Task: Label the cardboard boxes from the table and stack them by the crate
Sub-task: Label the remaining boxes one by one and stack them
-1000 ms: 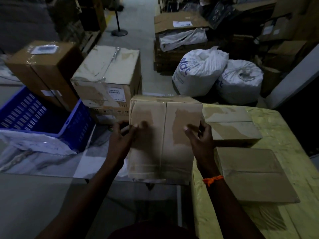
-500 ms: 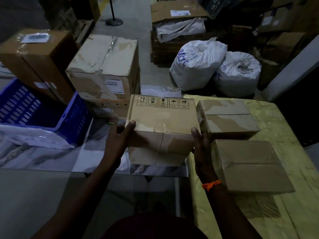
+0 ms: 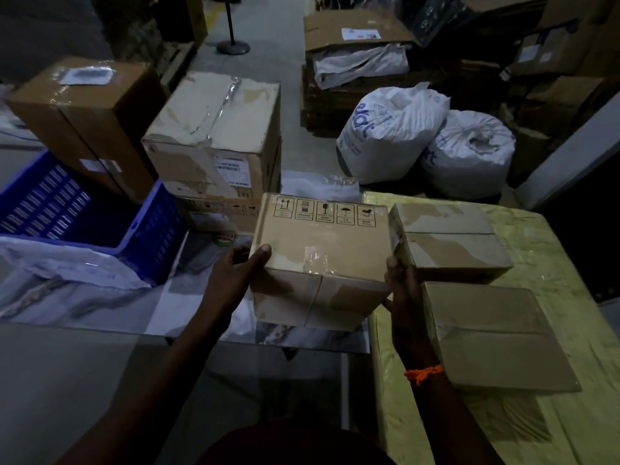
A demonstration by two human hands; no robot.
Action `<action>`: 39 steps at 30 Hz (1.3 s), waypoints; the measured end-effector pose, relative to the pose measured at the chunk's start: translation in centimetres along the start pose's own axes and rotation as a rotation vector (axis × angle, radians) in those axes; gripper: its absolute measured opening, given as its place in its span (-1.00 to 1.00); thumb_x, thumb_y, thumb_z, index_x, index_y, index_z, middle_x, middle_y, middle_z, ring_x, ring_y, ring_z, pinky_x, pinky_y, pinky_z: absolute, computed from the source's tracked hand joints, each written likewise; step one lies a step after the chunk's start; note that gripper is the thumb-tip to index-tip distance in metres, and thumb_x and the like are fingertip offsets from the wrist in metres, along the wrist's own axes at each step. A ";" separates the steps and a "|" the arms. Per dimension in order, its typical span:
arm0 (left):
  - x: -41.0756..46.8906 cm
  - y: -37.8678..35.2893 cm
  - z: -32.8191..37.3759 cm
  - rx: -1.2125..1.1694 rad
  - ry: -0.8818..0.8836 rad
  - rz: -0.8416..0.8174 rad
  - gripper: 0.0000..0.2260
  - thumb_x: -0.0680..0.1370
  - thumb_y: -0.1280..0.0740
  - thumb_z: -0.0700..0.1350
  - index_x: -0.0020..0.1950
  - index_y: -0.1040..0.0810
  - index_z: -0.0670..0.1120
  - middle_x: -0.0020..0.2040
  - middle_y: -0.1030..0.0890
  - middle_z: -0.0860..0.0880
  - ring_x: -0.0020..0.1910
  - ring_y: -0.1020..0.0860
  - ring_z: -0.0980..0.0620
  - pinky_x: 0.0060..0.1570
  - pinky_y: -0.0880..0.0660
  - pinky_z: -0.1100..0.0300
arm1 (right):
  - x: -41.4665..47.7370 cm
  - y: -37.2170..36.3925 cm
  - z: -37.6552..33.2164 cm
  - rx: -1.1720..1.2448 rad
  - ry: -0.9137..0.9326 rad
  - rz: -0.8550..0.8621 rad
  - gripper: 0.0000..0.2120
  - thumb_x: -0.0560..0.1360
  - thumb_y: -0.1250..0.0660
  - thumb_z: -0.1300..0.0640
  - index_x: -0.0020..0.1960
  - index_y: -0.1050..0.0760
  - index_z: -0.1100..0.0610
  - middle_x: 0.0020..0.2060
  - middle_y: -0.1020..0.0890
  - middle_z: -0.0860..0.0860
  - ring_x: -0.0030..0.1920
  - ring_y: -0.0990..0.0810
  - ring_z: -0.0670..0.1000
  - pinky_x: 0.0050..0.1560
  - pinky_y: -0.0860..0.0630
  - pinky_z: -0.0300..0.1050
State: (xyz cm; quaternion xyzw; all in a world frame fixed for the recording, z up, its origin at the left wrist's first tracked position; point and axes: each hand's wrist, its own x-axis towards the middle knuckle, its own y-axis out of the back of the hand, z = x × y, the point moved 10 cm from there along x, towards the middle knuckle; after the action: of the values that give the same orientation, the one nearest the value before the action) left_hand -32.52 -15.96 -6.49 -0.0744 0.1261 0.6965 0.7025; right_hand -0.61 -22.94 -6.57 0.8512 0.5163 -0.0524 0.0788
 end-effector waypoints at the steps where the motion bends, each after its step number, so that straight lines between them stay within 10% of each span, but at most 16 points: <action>1: 0.6 0.2 0.4 0.007 -0.014 -0.008 -0.46 0.43 -0.48 0.28 0.27 -0.59 0.00 0.15 -0.67 0.00 0.12 -0.65 0.03 0.11 -0.59 0.04 | 0.7 0.0 -0.6 -0.006 0.002 -0.017 -0.43 0.49 -0.31 -0.35 0.35 -0.46 -0.04 0.18 -0.58 -0.14 0.19 -0.58 -0.11 0.26 -0.56 0.14; 7: 4.1 -2.2 2.7 -0.059 0.000 -0.118 -0.67 0.62 -0.38 -0.03 0.36 -0.55 -0.11 0.24 -0.64 -0.12 0.21 -0.63 -0.05 0.16 -0.60 0.09 | 4.6 -2.1 -3.2 -0.202 -0.010 -0.231 -0.54 0.58 -0.40 -0.15 0.41 -0.49 0.00 0.23 -0.67 0.01 0.18 -0.66 -0.03 0.17 -0.63 -0.06; 14: 3.7 -3.4 3.0 -0.028 -0.077 -0.071 -0.64 0.56 -0.45 0.02 0.34 -0.55 0.03 0.22 -0.66 0.02 0.20 -0.63 -0.01 0.18 -0.59 -0.09 | 4.2 -1.5 -5.2 -0.240 0.120 -0.136 -0.47 0.55 -0.39 -0.22 0.45 -0.47 -0.04 0.27 -0.64 -0.03 0.27 -0.60 0.03 0.26 -0.55 0.05; 19: 2.2 -3.4 4.1 -0.108 -0.142 -0.030 -0.51 0.56 -0.35 0.24 0.39 -0.50 0.00 0.31 -0.59 0.05 0.31 -0.53 0.05 0.20 -0.51 0.06 | 3.1 1.0 -6.4 -0.062 0.160 -0.047 -0.66 0.66 -0.31 -0.01 0.40 -0.46 0.04 0.16 -0.65 -0.12 0.11 -0.63 -0.25 0.01 -0.54 -0.34; 25: 0.0 -2.5 1.1 -0.130 -0.063 0.056 -0.74 0.56 -0.23 0.38 -0.01 -0.66 0.33 -0.02 -0.69 0.27 0.11 -0.60 0.19 0.20 -0.53 -0.02 | 1.2 1.7 -1.3 -0.009 0.055 -0.058 -0.80 0.69 -0.25 -0.08 0.24 -0.53 -0.04 0.05 -0.68 -0.19 0.23 -0.63 0.08 0.10 -0.61 -0.05; 31: -2.5 -1.9 -4.4 -0.016 -0.045 0.044 -0.59 0.51 -0.36 0.29 0.24 -0.63 0.09 0.17 -0.68 0.04 0.17 -0.64 0.06 0.19 -0.59 -0.17 | -1.8 3.0 4.3 0.056 -0.111 -0.001 -0.38 0.23 -0.39 -0.60 0.16 -0.62 -0.30 0.26 -0.65 -0.13 0.33 -0.56 -0.08 0.40 -0.49 0.16; 39: -4.1 -0.3 -9.6 0.102 0.059 0.084 -0.66 0.50 -0.42 0.11 0.22 -0.63 0.01 0.06 -0.69 -0.03 -0.03 -0.68 0.03 -0.13 -0.63 0.05 | -3.6 3.3 10.6 -0.032 -0.219 -0.004 -0.34 0.31 -0.37 -0.58 0.25 -0.61 -0.21 0.27 -0.64 -0.05 0.30 -0.59 0.02 0.38 -0.51 0.21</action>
State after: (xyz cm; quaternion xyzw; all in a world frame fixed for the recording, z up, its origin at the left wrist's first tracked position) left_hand -32.91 -22.61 -14.51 -0.0537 0.1849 0.7156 0.6714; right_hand 0.59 -29.57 -16.09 0.8379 0.5071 -0.1373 0.1481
